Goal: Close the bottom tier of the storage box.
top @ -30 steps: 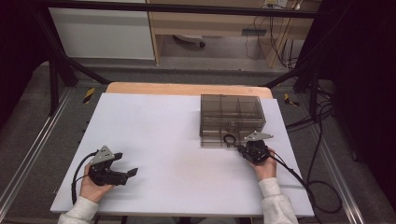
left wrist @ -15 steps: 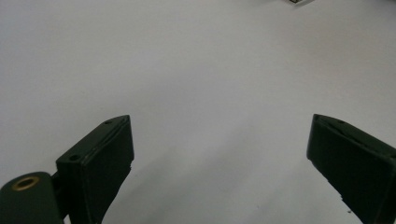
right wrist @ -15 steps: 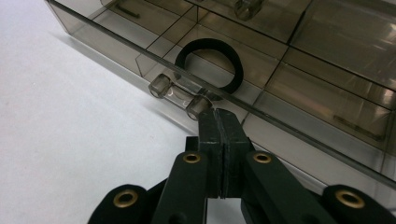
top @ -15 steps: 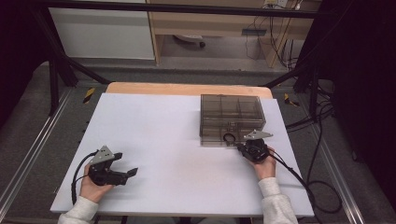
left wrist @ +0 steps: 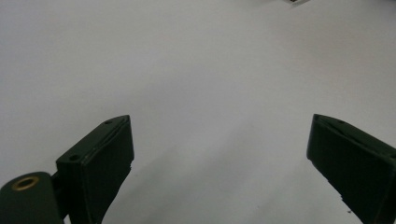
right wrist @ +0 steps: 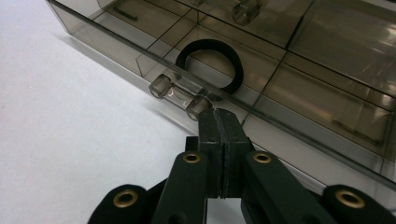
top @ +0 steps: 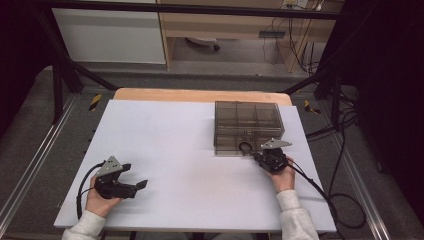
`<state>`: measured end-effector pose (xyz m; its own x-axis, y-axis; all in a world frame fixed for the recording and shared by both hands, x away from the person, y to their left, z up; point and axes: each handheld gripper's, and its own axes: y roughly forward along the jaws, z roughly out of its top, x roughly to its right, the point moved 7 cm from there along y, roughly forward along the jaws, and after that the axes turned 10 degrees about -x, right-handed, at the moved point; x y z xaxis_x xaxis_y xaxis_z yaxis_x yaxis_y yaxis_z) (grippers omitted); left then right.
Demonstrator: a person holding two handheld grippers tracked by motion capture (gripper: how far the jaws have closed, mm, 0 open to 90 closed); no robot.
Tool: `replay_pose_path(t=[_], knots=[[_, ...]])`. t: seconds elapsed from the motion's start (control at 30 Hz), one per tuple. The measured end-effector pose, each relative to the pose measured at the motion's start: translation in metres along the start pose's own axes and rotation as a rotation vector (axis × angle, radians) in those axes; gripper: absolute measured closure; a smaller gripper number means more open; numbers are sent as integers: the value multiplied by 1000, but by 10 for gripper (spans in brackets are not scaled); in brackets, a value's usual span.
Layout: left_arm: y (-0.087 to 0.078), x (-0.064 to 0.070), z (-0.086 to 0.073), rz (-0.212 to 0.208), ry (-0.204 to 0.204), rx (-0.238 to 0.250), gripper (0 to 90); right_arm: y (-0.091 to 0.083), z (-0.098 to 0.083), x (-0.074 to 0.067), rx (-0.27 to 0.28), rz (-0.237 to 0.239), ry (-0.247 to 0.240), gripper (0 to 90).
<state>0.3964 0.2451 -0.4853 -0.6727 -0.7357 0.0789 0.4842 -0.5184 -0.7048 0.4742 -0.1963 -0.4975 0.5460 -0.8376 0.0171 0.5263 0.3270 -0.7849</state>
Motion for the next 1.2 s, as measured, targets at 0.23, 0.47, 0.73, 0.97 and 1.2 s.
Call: replay_pose_path(t=[0.23,0.47,0.73,0.97,1.2], knots=[[0,0,0,0,0,-1,71,1,2,1,2,-4,-1,898],[1,0,0,0,1,-2,71,2,3,2,4,-6,2,897],[1,0,0,-1,1,-2,71,3,4,3,5,-7,3,897],[0,0,0,-1,0,-1,70,3,5,4,4,-7,3,897],[1,0,0,0,0,-2,70,4,6,5,4,-6,7,898]])
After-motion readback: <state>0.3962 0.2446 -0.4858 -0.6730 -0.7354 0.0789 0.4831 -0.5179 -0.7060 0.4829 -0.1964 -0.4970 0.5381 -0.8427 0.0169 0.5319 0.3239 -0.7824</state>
